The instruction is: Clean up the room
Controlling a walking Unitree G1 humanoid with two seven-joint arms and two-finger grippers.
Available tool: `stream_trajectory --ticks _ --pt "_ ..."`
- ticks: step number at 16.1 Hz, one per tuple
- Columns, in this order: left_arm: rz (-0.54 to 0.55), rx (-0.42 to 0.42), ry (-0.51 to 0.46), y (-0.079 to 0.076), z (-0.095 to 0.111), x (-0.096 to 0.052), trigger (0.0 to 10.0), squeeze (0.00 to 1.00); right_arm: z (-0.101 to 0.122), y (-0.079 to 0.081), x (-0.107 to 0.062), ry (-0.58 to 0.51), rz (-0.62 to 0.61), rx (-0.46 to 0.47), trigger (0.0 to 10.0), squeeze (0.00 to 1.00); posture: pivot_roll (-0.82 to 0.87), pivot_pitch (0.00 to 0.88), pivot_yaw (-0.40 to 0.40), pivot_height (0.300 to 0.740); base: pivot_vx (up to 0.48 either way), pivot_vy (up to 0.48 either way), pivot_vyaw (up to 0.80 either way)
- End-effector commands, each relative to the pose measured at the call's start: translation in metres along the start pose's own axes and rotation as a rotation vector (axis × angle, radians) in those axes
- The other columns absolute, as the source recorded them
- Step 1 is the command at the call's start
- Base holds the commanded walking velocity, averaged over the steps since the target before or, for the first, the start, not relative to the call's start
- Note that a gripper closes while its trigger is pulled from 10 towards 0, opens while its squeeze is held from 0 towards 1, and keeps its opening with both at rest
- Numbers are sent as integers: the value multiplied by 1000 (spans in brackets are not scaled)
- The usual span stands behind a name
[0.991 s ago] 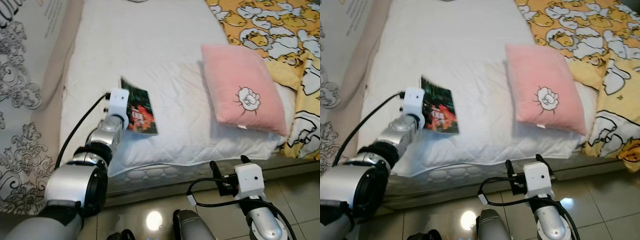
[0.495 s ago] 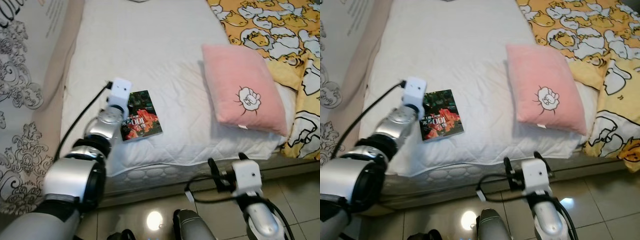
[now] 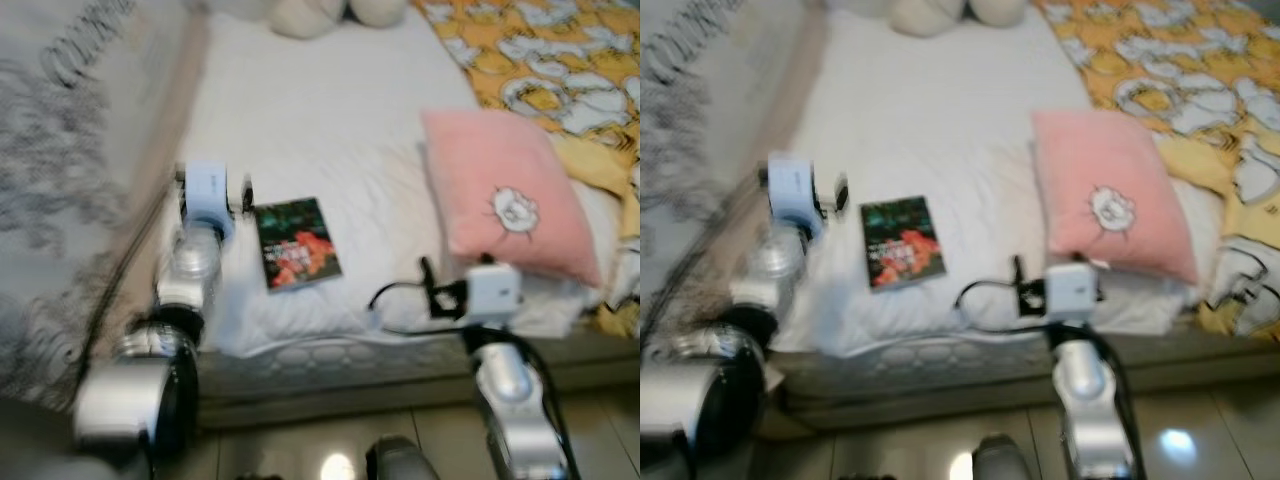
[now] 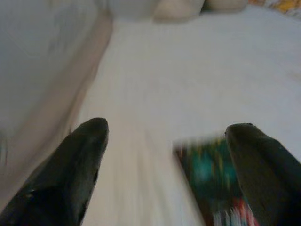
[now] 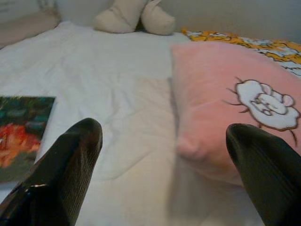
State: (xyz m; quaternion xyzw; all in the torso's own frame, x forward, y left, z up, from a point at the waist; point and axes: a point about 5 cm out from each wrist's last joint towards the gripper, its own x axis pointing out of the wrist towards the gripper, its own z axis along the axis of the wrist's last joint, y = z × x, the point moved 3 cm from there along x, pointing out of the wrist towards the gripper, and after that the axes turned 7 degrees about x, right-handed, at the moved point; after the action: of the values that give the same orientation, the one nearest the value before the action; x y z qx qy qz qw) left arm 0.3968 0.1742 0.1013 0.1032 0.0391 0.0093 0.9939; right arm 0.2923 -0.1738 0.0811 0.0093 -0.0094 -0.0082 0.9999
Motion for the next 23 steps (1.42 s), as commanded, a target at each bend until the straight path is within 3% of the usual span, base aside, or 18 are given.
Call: stream_trajectory --ticks 1,2,5,7,10,14,17,20,23 --pt "12 -17 -81 -3 9 -4 10000 965 -6 -5 2 14 -27 51 10000 1000 -285 0 85 740 0 0 0" --pt "17 1 -105 -7 10 -7 10000 0 -7 -8 5 16 -36 55 10000 1000 -279 0 75 740 0 0 0" --pt "1 -31 -124 -24 19 -5 10000 0 -9 -3 18 32 1 33 10000 1000 -262 0 53 740 0 -453 0" --pt "-21 -35 -127 -32 14 -10 10000 0 -1 8 23 -24 46 47 10000 1000 -268 0 59 740 0 -435 0" --pt "-50 -28 -115 -35 -5 -25 10000 0 0 -2 14 -69 -1 41 10000 1000 -278 0 74 740 0 -417 0" --pt "-48 -30 -149 -33 6 -21 10000 0 11 -2 15 -122 -36 -72 10000 1000 -299 0 96 740 0 -418 -397" --pt "-70 0 -187 -35 15 -20 10000 0 38 7 18 -240 -11 -103 10000 1000 -314 0 102 740 0 -419 -696" --pt "-96 -5 -199 -43 23 -17 10000 0 26 -3 16 -194 -72 -70 10000 1000 -318 0 105 740 84 -414 -640" --pt "-89 30 -204 -44 25 -16 10000 0 12 0 13 -121 -56 -55 10000 1000 -323 0 107 740 175 -265 -140"
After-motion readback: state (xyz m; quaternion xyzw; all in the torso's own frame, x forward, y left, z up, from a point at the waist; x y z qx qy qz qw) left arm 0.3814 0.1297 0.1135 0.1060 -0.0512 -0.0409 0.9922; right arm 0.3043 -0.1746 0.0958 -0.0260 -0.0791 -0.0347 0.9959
